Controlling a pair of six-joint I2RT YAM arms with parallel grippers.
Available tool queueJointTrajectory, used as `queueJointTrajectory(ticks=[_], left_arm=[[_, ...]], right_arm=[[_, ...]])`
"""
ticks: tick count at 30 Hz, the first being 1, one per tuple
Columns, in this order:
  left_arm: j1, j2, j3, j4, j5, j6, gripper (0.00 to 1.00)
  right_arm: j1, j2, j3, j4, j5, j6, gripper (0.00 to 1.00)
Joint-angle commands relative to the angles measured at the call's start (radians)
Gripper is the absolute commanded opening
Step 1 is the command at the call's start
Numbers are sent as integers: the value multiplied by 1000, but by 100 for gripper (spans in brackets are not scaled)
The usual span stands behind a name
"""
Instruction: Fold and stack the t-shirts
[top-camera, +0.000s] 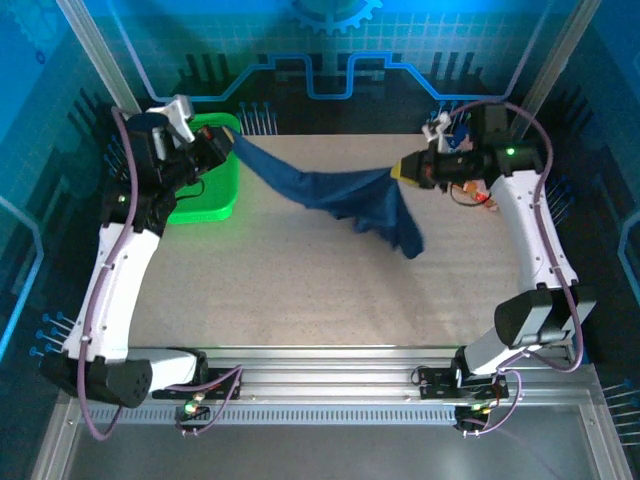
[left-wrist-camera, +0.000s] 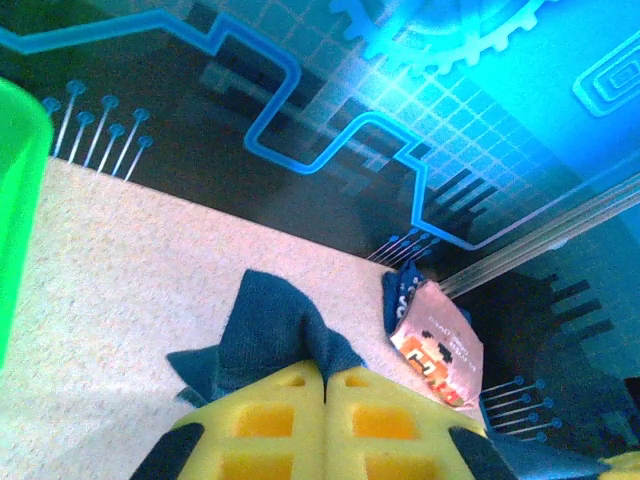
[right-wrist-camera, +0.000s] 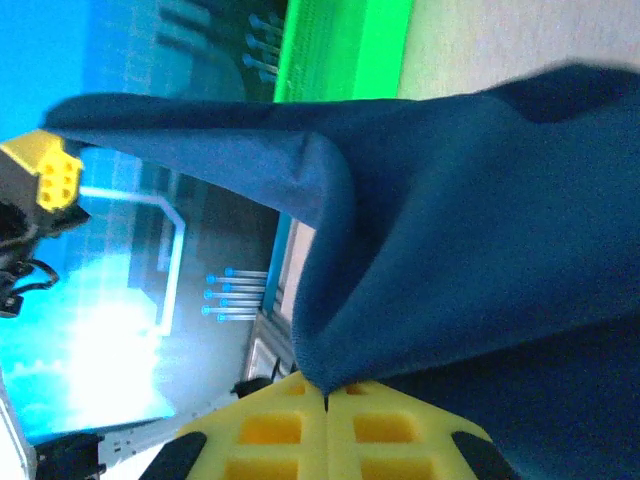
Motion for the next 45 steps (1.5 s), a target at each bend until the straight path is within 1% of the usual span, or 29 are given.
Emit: queueJointTrajectory(ticks=[1, 2, 4, 9, 13, 14, 15, 16, 17, 18, 19, 20, 21, 23, 24, 25, 26, 28, 31, 33, 35, 37, 39, 41, 45], left_arm=[[18, 46, -74, -31, -10, 18, 0], [17, 89, -73, -12, 4, 20, 0], [17, 188, -28, 1, 22, 28, 0], [16, 436, 147, -6, -26, 67, 0], [12, 612, 276, -68, -30, 85, 0], [10, 644, 293, -79, -33, 85, 0], [6, 667, 302, -86, -36, 82, 1], [2, 677, 304, -86, -37, 79, 13], [-4, 680, 302, -90, -36, 72, 34], [-11, 672, 298, -92, -31, 66, 47], [-23, 650, 283, -92, -32, 55, 59], [-38, 618, 262, -94, -32, 43, 70], [-59, 580, 236, -96, -25, 33, 76], [-105, 500, 187, -141, -56, 22, 86], [-129, 456, 152, -164, -68, 5, 95], [-146, 420, 118, -180, -67, -12, 98], [-164, 382, 71, -199, -67, -34, 98], [-200, 325, -7, -246, -65, -63, 98], [-251, 282, -130, -274, -15, -106, 95], [-288, 295, -206, -231, 61, -140, 91], [-325, 352, -231, -193, 123, -164, 88], [-353, 428, -229, -157, 148, -185, 83], [-369, 498, -217, -105, 171, -206, 80], [-377, 564, -196, -85, 169, -217, 77], [-391, 678, -129, -91, 142, -199, 71]], right_arm=[[1, -29, -77, 95, 30, 18, 7], [1, -3, -74, 104, 43, 17, 7], [3, 87, -11, 87, 53, -15, 6], [7, 300, 159, 58, 141, -53, 7], [31, 458, 290, -4, 208, -103, 12], [36, 493, 309, -8, 213, -108, 17], [39, 519, 318, -5, 224, -111, 19], [43, 540, 323, -5, 247, -118, 21], [45, 551, 326, -5, 270, -124, 31], [43, 554, 322, -1, 304, -127, 46], [44, 548, 314, 5, 332, -131, 54], [41, 532, 299, 11, 355, -133, 59], [38, 505, 275, 20, 372, -138, 64], [32, 439, 202, 35, 411, -153, 73], [28, 398, 160, 34, 435, -158, 75], [22, 362, 121, 32, 452, -161, 77], [18, 312, 64, 28, 470, -164, 78], [16, 231, -38, 29, 484, -165, 88], [16, 131, -199, 46, 472, -150, 88], [15, 84, -310, 75, 472, -128, 88], [10, 72, -392, 110, 459, -106, 88], [13, 75, -452, 161, 444, -97, 87], [22, 88, -489, 212, 420, -86, 86], [41, 112, -506, 243, 394, -86, 85], [90, 171, -519, 255, 401, -88, 82]])
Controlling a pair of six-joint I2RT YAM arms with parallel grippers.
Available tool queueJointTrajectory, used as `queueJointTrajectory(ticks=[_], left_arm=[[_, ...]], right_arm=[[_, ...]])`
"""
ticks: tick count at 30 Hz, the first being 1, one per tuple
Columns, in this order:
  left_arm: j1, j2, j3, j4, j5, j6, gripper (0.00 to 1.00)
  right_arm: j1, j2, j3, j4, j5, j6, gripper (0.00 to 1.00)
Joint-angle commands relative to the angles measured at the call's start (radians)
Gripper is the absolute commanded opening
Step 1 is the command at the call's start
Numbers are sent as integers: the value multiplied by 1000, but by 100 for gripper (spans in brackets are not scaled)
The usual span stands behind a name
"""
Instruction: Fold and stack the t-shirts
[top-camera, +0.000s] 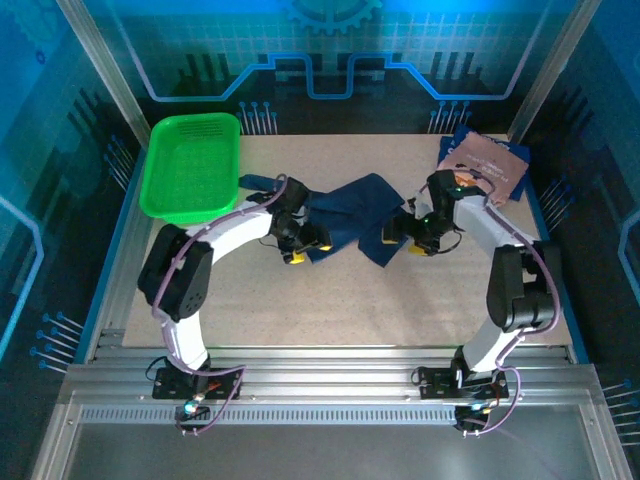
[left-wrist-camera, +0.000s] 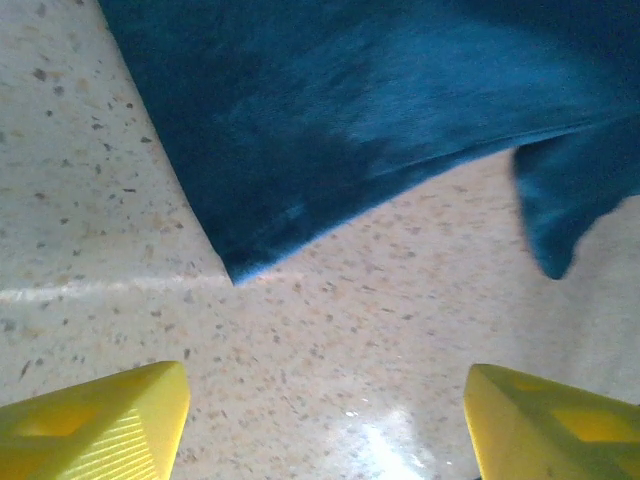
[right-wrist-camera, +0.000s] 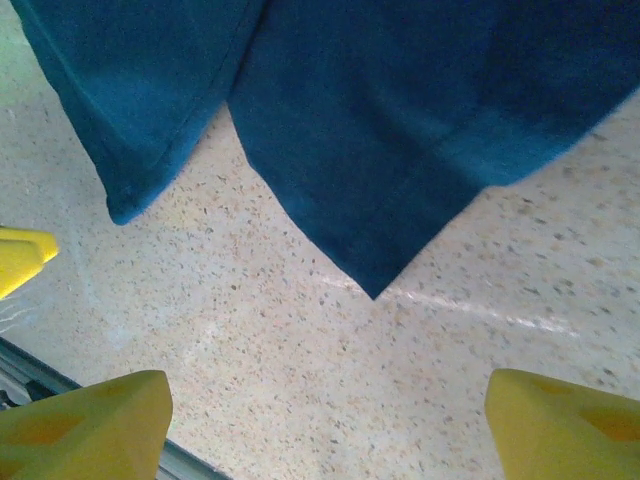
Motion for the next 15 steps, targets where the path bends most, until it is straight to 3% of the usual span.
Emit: queueJointTrajectory(ticks=[1, 10, 15], left_arm=[[-8, 62, 77, 16, 15, -12, 70], [-16, 154, 94, 18, 4, -29, 56], [-24, 209, 121, 26, 15, -23, 40]], right_arm=[[49, 37, -14, 60, -35, 11, 81], [111, 117, -11, 93, -16, 41, 78], [134, 157, 18, 41, 42, 41, 76]])
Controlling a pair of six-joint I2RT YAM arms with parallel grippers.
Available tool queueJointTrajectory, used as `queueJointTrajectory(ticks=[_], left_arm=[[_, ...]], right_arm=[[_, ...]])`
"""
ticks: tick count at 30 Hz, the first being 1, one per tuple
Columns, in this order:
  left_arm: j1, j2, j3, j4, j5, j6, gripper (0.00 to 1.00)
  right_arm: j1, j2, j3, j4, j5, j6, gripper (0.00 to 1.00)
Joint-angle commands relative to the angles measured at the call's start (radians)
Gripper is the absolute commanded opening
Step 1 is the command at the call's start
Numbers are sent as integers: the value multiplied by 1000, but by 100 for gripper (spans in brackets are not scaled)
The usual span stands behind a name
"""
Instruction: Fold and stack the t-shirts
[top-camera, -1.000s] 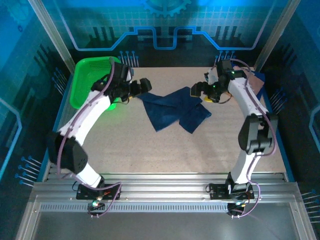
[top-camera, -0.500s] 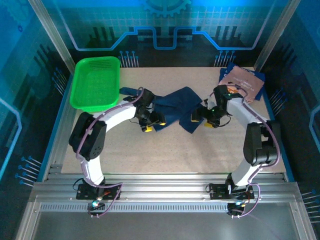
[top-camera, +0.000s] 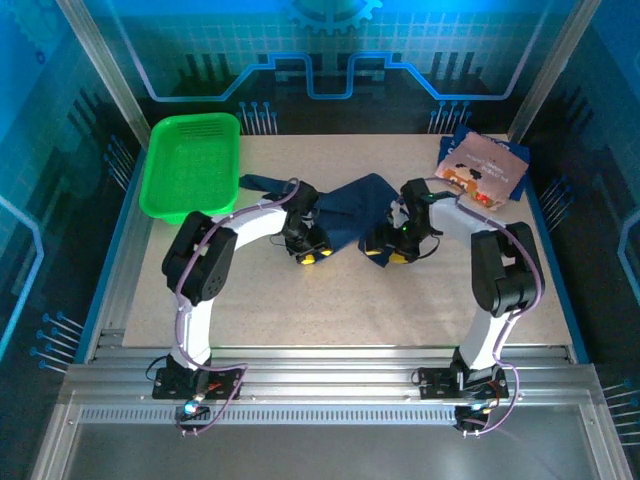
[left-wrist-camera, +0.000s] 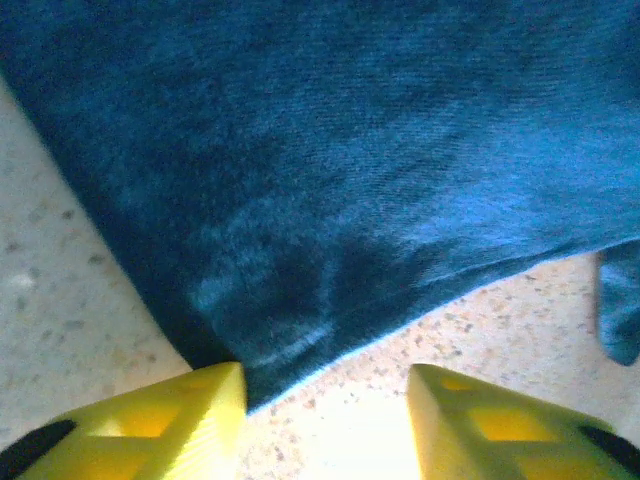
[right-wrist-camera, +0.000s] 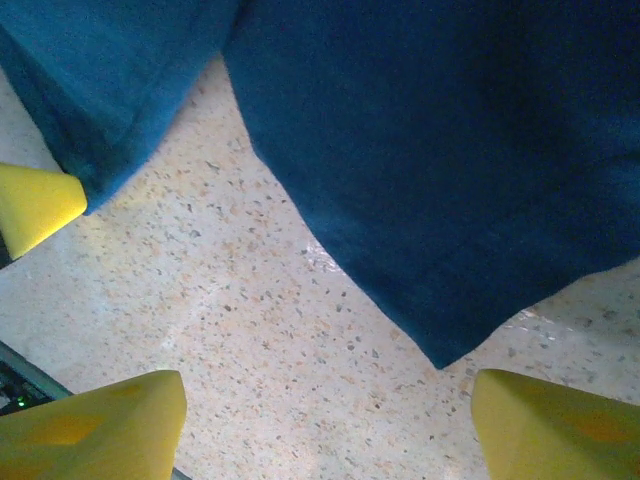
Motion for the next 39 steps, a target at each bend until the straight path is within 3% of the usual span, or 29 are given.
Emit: queueJointTrajectory(ticks=[1, 6, 11, 16, 18, 21, 28, 31, 34, 35, 39], left_arm=[[-15, 44, 34, 4, 12, 1, 35], [-14, 33, 34, -17, -39, 16, 3], [4, -31, 37, -44, -76, 30, 0], [51, -139, 31, -80, -119, 48, 0], [81, -192, 26, -98, -137, 60, 0], [126, -275, 15, -117, -155, 75, 0], [234, -455, 16, -161, -189, 108, 0], [255, -468, 38, -153, -131, 129, 0], [210, -429, 58, -115, -49, 132, 0], [177, -411, 60, -94, -37, 132, 4], [88, -308, 43, -51, 11, 71, 40]], right_arm=[[22, 34, 30, -47, 44, 8, 75], [60, 78, 69, -99, 116, 5, 72], [89, 126, 100, -102, 207, 31, 63], [96, 200, 172, -127, 319, 55, 37], [91, 210, 184, -125, 366, 62, 19], [58, 174, 181, -105, 399, 84, 0], [-63, -63, 194, -159, 375, 56, 0], [-114, -143, 206, -183, 331, 10, 0], [-134, -146, 223, -227, 309, -26, 0], [-133, -143, 215, -228, 303, -28, 0], [-132, -141, 137, -194, 271, 4, 0]])
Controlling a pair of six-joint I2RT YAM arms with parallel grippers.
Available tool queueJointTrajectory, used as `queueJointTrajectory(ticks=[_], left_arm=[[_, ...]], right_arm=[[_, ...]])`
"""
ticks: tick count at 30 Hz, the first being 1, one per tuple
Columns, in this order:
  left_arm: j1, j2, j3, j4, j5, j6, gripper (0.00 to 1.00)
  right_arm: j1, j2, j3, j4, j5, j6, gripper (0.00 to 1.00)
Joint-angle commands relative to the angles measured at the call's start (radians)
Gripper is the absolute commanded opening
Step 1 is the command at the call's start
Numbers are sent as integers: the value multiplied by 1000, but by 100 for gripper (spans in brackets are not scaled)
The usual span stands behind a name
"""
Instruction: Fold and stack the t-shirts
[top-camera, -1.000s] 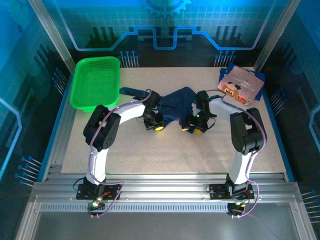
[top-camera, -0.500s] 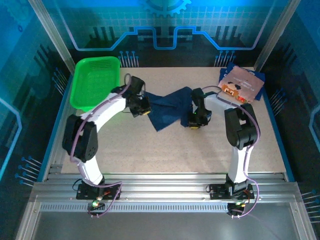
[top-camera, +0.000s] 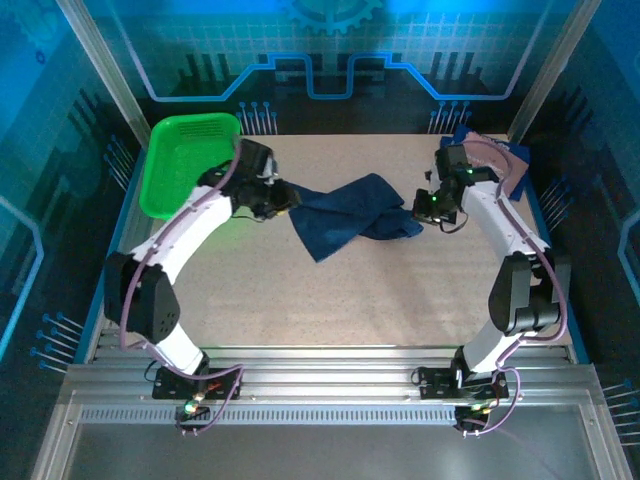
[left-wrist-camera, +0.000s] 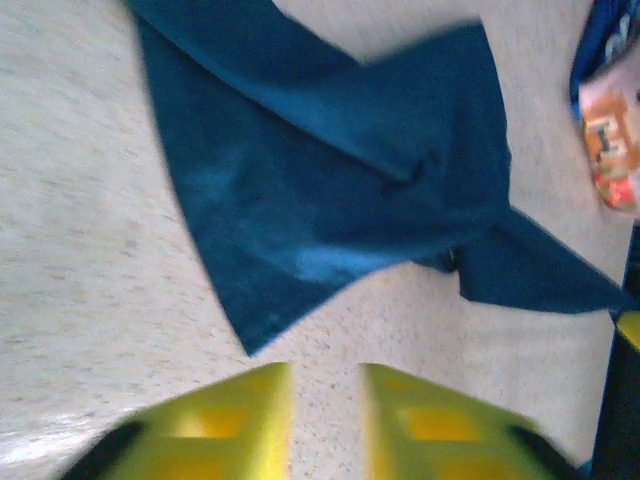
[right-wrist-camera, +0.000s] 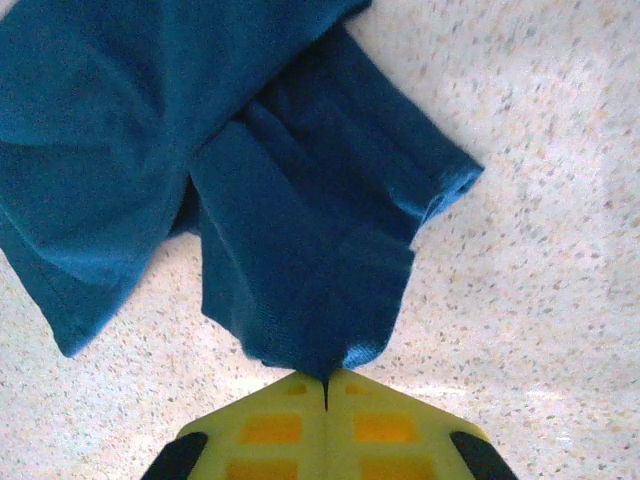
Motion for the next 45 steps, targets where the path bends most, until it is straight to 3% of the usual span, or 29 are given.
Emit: queueJointTrajectory(ticks=[1, 4, 9, 14, 26, 28, 30, 33, 35, 45], left_arm=[[-66, 93, -23, 49, 93, -58, 47], [-93, 152, -57, 70, 94, -103, 61], [-126, 236, -60, 58, 99, -128, 67], [-144, 300, -66, 59, 84, -162, 67], [-158, 408, -28, 54, 56, -167, 65], [-165, 448, 6, 54, 48, -162, 62], [-170, 487, 42, 48, 25, -158, 52], [-165, 504, 68, 38, -35, -152, 16], [-146, 482, 68, 34, -72, -148, 0], [50, 71, -78, 14, -210, -102, 0]], right_arm=[[6, 21, -76, -31, -40, 7, 0], [9, 7, -135, -28, 5, 28, 0], [30, 1, -202, -18, 41, 16, 0], [53, 12, -230, -29, 88, 8, 0], [56, 30, -212, -15, 72, -1, 0], [56, 32, -209, -12, 70, -5, 0], [56, 35, -207, -15, 77, -7, 0], [56, 32, -215, -16, 85, -8, 0], [56, 28, -223, -16, 93, -9, 0], [54, 18, -224, -76, 237, -7, 0]])
